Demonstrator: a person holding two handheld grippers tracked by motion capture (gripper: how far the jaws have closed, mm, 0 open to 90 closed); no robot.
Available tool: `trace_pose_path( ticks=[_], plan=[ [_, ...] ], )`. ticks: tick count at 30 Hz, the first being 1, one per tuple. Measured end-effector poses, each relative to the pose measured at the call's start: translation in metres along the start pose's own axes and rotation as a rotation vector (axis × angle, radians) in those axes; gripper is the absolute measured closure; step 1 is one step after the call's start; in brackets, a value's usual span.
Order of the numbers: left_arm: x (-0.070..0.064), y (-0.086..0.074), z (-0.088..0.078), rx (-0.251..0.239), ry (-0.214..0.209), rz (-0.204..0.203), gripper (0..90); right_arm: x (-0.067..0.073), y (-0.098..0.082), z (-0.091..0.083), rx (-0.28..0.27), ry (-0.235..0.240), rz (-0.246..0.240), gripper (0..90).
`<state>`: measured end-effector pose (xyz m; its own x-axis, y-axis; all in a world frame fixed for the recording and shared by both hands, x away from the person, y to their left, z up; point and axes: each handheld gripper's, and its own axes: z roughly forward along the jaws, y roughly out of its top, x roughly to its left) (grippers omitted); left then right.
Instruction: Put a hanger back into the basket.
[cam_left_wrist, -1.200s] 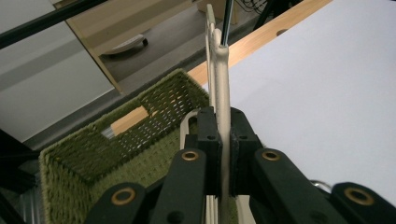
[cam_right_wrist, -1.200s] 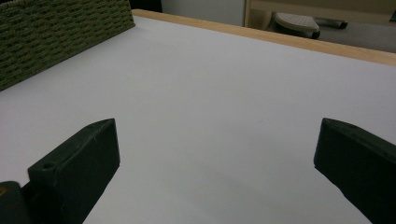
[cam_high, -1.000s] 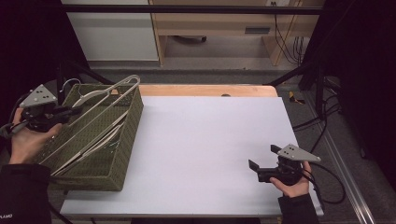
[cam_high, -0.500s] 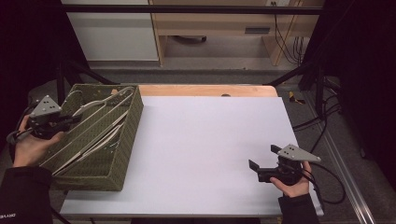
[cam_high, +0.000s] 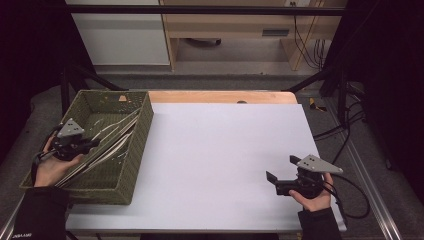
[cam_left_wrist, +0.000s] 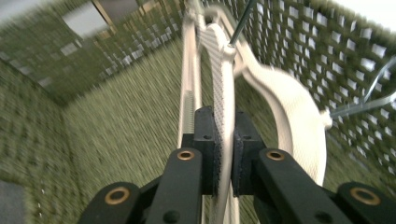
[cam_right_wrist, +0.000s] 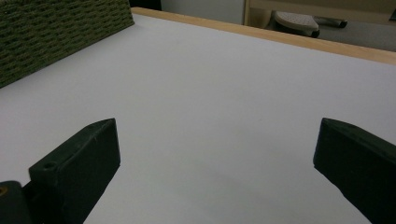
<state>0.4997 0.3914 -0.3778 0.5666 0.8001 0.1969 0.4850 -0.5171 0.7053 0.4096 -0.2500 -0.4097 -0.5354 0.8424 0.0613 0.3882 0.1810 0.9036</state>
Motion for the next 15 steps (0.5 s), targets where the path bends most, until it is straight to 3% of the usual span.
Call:
trace_pose_path(
  ticks=[6,8,11,15],
  plan=[
    [-0.007,0.002,0.003,0.029,-0.036,-0.013,78.0,0.0,0.0,0.0,0.003,0.004,-0.005,0.9],
    [-0.009,0.002,0.001,0.022,-0.057,-0.029,75.0,0.0,0.0,0.0,-0.001,0.0,0.0,1.1],
    [-0.013,0.003,-0.003,0.019,-0.077,-0.024,72.9,0.0,0.0,-0.001,-0.005,0.002,0.002,1.2],
    [-0.018,0.006,-0.014,-0.018,-0.078,-0.02,71.0,0.0,0.0,-0.001,-0.004,0.003,0.003,1.2]
  ],
)
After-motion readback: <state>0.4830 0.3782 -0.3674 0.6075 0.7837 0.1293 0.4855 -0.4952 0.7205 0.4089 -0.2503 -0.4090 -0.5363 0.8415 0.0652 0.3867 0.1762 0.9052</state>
